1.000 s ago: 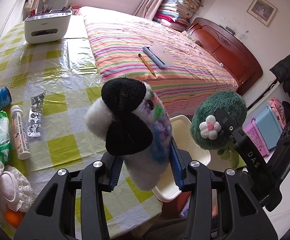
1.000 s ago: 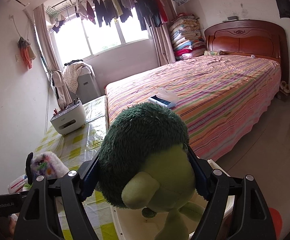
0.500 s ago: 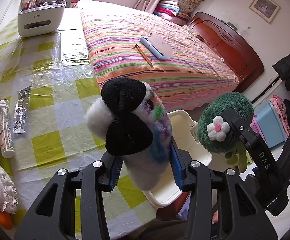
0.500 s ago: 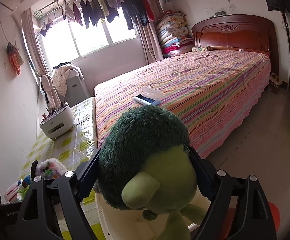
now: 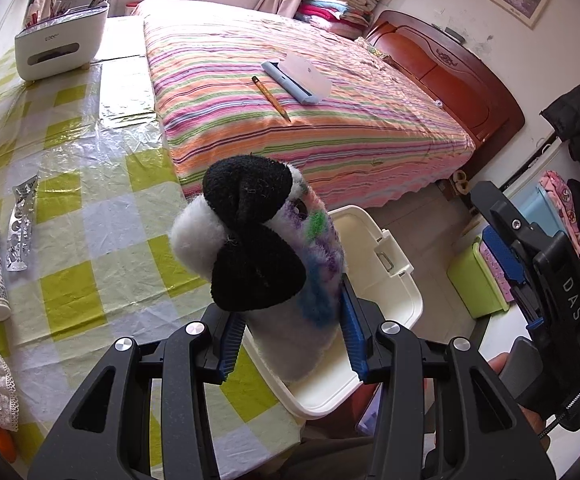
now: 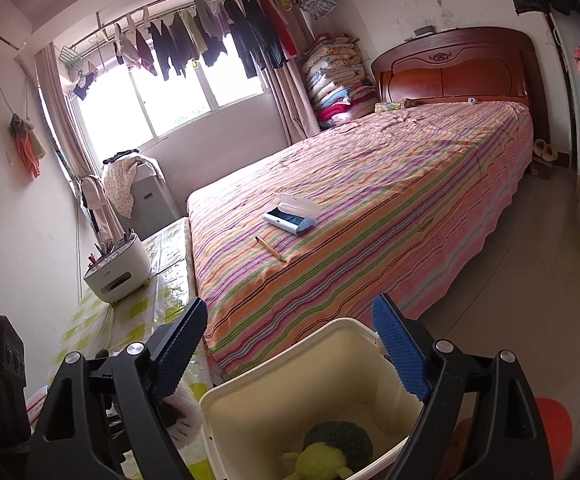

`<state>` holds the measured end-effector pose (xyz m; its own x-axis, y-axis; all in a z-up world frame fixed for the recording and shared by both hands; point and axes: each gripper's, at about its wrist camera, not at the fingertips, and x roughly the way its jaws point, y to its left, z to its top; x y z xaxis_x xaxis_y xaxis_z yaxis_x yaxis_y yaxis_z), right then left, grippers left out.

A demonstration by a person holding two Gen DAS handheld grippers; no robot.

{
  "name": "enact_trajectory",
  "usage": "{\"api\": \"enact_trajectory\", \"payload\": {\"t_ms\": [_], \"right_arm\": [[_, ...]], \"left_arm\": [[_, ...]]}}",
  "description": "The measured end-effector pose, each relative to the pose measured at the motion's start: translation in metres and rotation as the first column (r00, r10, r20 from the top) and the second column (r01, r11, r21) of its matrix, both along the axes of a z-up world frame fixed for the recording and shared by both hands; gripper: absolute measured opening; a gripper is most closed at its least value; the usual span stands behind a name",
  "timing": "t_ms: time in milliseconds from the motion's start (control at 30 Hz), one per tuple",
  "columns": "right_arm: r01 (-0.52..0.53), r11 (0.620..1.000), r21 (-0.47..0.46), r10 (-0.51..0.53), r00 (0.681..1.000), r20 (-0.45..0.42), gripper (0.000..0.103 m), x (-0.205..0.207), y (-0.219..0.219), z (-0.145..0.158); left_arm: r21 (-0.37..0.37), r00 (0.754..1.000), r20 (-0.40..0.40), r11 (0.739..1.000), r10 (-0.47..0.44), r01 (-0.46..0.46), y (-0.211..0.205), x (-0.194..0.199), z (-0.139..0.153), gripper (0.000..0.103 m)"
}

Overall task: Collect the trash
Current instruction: 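Open the left tool over the bin to drop the white plush toy, then grasp the white medicine box with the left tool and lift it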

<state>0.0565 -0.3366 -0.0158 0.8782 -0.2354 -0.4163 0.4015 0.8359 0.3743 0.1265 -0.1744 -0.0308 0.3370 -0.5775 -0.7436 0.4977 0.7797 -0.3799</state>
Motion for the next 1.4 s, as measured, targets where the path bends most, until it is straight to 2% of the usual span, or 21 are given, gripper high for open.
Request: {"api": "enact_trajectory", "payload": {"t_ms": [167, 300, 367, 400, 500, 600, 767, 1000, 1033, 1067, 1267, 1400], "right_arm": [[0.018, 1.000, 0.000, -0.018, 0.999, 0.026, 0.082, -0.005, -0.002, 0.004], [0.040, 0.999, 0.018, -0.041, 0.998, 0.051, 0.082, -0.011, -0.007, 0.006], [0.046, 0.999, 0.023, -0.047, 0.997, 0.061, 0.082, -0.013, -0.009, 0.007], [0.047, 0.999, 0.025, -0.049, 0.997, 0.066, 0.082, -0.013, -0.009, 0.007], [0.048, 0.999, 0.025, -0.050, 0.996, 0.074, 0.082, -0.013, -0.009, 0.009], [0.040, 0.999, 0.032, -0.043, 0.995, 0.085, 0.082, -0.014, -0.009, 0.010], [0.023, 0.999, 0.035, -0.027, 0.994, 0.105, 0.082, -0.014, -0.006, 0.014], [-0.031, 0.998, 0.054, 0.025, 0.994, 0.107, 0.082, -0.003, 0.008, 0.015], [-0.041, 0.998, 0.052, 0.035, 0.994, 0.105, 0.082, -0.001, 0.012, 0.015], [-0.049, 0.998, 0.049, 0.044, 0.994, 0.104, 0.082, 0.002, 0.016, 0.016], [-0.121, 0.992, 0.038, 0.117, 0.988, 0.096, 0.082, 0.020, 0.044, 0.019], [-0.172, 0.984, 0.042, 0.168, 0.982, 0.088, 0.082, 0.034, 0.061, 0.020]], "left_arm": [[0.014, 1.000, 0.007, 1.000, -0.024, 0.023, -0.013, -0.004, -0.002, 0.042], [0.022, 0.999, 0.017, 0.999, -0.035, 0.035, -0.022, -0.008, -0.005, 0.052], [0.035, 0.998, 0.030, 0.998, -0.047, 0.046, -0.027, -0.010, -0.006, 0.065], [0.046, 0.998, 0.045, 0.998, -0.051, 0.049, -0.029, -0.012, -0.007, 0.077], [0.089, 0.993, 0.084, 0.994, -0.077, 0.069, -0.035, -0.017, -0.006, 0.078], [0.105, 0.994, 0.084, 0.992, -0.075, 0.066, -0.032, -0.016, -0.005, 0.078], [0.105, 0.996, 0.094, 0.994, -0.002, -0.008, -0.001, -0.006, 0.004, 0.078], [0.138, 0.978, 0.164, 0.979, 0.126, -0.149, 0.063, 0.014, 0.026, 0.080], [0.140, 0.975, 0.171, 0.976, 0.143, -0.167, 0.073, 0.016, 0.029, 0.085], [0.143, 0.971, 0.180, 0.972, 0.159, -0.185, 0.083, 0.018, 0.032, 0.086], [0.185, 0.943, 0.264, 0.949, 0.202, -0.255, 0.138, 0.022, 0.053, 0.086], [0.239, 0.915, 0.353, 0.926, 0.197, -0.291, 0.174, 0.023, 0.069, 0.086]]}}
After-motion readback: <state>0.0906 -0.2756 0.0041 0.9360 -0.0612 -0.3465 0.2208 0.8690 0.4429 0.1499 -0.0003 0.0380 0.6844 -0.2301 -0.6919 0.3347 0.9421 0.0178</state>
